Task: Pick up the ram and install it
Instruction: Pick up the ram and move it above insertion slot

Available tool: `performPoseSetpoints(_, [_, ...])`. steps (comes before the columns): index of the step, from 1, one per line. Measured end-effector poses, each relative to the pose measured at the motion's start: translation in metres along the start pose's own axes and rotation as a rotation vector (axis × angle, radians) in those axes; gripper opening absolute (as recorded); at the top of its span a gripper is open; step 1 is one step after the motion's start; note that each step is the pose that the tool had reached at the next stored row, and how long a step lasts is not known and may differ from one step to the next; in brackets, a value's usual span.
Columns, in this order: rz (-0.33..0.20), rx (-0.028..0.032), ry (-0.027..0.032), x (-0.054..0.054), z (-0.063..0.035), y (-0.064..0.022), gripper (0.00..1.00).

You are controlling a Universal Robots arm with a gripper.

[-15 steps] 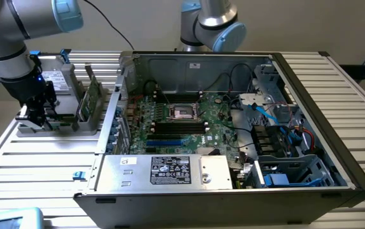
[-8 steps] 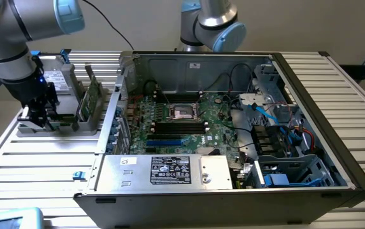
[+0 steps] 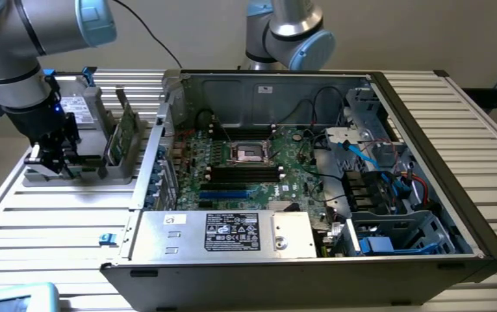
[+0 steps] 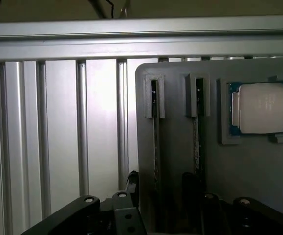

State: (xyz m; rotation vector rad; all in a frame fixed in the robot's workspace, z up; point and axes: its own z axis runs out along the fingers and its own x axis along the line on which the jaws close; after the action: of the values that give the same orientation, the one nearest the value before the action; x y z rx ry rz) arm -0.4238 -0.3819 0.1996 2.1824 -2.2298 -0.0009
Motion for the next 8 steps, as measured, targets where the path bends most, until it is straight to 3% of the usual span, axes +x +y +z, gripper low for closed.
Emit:
performPoseSetpoints(5, [0.0,-0.0001,0.0017,0.0,-0.0001,0.0,0.49])
performPoseSetpoints(7, [0.0,-0.0001,0.002,0.0,-0.0001,0.0,0.47])
performPoseSetpoints(8, [0.0,-0.0001,0.0022,-0.0001,-0.0001,0.0,0.4])
